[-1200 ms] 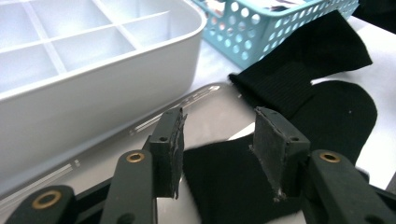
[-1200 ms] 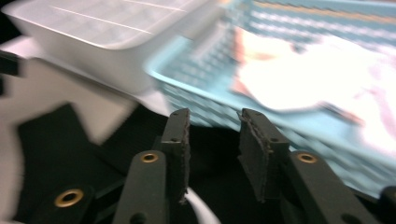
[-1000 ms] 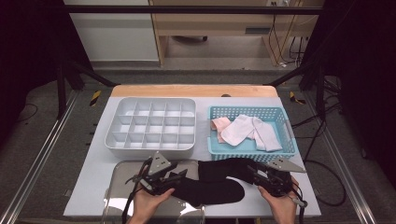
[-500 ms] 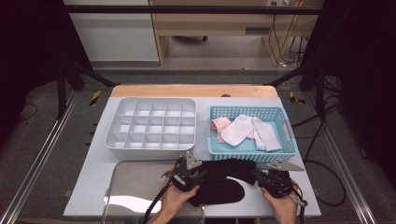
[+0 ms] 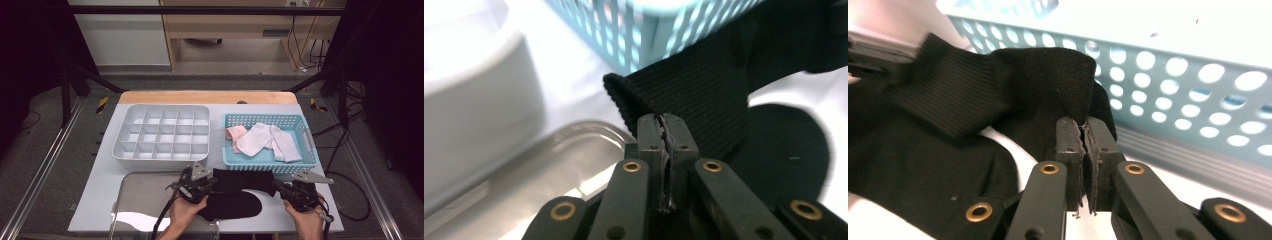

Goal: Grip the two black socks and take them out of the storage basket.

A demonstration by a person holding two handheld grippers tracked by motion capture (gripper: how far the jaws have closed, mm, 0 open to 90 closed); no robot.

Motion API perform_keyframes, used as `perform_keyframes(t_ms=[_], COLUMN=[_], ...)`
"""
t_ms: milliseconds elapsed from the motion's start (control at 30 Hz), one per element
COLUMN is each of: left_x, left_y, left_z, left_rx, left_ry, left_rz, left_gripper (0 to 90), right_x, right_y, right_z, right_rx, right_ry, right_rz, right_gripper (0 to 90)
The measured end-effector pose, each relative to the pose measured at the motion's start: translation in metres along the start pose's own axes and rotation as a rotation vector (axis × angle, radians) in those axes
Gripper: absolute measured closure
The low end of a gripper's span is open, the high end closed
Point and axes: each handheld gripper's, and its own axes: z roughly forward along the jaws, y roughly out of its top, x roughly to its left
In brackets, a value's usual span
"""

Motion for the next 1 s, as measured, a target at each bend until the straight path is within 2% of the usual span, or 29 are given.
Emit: perform_keyframes(t_ms=[67, 167, 233, 333, 500, 567, 700, 733, 767, 800, 900, 1000], left_x=[0.004, 0.008, 0.011, 0.017, 0.025, 0.028, 0.032, 0.034, 0.035, 0.035, 0.034, 0.035], left_y=[0.003, 0.004, 0.001, -0.007, -0.023, -0.028, -0.032, -0.034, -0.035, -0.036, -0.039, -0.041], left_z=[-0.019, -0.041, -0.050, -0.054, -0.053, -0.052, -0.046, -0.040, -0.038, -0.035, -0.033, -0.036], left_rx=[-0.019, -0.027, -0.020, 0.006, 0.061, 0.068, 0.082, 0.073, 0.062, 0.053, 0.041, 0.015], left_ry=[-0.026, -0.035, -0.035, -0.025, -0.012, 0.011, 0.039, 0.052, 0.046, 0.050, 0.070, 0.079], left_rz=[-0.001, 0.021, 0.023, 0.019, 0.004, 0.006, 0.008, 0.006, 0.003, 0.003, 0.014, 0.004], left_gripper=[87.0, 87.0, 86.9, 86.8, 86.7, 86.5, 85.3, 84.8, 84.3, 83.7, 81.4, 73.4], right_x=[0.003, 0.009, 0.015, 0.025, 0.036, 0.038, 0.039, 0.038, 0.038, 0.036, 0.030, 0.022], right_y=[0.005, 0.011, 0.014, 0.017, 0.016, 0.014, 0.010, 0.009, 0.008, 0.008, 0.009, 0.007], right_z=[-0.010, -0.018, -0.018, -0.011, 0.011, 0.019, 0.035, 0.039, 0.040, 0.039, 0.031, 0.022], right_rx=[-0.017, -0.025, -0.010, 0.047, 0.154, 0.168, 0.164, 0.151, 0.132, 0.102, 0.035, 0.013], right_ry=[0.015, 0.058, 0.096, 0.129, 0.170, 0.159, 0.102, 0.096, 0.085, 0.069, 0.040, 0.015], right_rz=[-0.003, -0.008, -0.010, -0.006, 0.004, 0.006, -0.029, -0.038, -0.051, -0.070, -0.059, -0.032], right_gripper=[86.7, 86.7, 86.7, 86.6, 86.3, 84.7, 78.5, 74.6, 71.2, 68.7, 68.5, 69.4])
